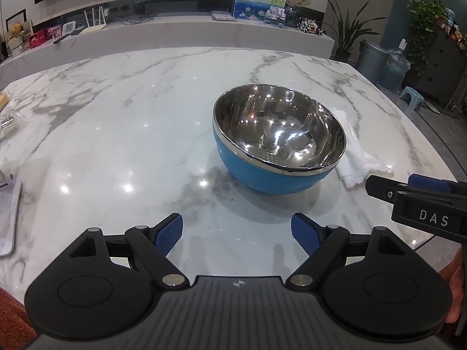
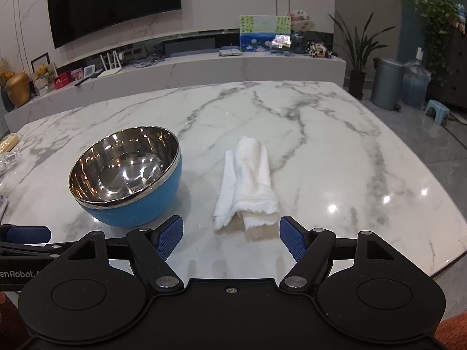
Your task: Clean bowl
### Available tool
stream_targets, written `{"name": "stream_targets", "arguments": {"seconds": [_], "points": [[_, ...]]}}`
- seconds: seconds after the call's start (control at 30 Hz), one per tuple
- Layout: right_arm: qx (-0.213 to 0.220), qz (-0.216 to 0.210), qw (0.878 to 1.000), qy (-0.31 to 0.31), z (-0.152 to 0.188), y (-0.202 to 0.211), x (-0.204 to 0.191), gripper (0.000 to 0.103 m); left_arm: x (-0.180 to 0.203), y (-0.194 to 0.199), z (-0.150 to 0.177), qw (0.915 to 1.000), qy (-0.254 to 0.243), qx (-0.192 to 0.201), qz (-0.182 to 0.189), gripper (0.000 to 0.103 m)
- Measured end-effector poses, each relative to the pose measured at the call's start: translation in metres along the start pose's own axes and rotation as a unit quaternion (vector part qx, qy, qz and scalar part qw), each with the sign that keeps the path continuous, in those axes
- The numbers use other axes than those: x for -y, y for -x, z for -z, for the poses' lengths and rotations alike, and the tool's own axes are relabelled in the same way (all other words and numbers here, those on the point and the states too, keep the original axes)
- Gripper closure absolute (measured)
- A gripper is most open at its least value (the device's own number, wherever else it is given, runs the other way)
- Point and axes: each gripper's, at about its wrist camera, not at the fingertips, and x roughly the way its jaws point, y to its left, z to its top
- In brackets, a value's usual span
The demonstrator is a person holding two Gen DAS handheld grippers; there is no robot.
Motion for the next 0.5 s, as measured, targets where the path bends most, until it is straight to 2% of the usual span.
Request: {"name": "stream_targets", "arguments": {"seconds": [0.5], "points": [[-0.005, 0.003, 1.000, 0.003, 0.0004, -0.0005, -0.0007, 0.031, -0.0023, 0.0010, -0.0006, 1.0000, 0.000, 0.003, -0.003, 0.022]]}}
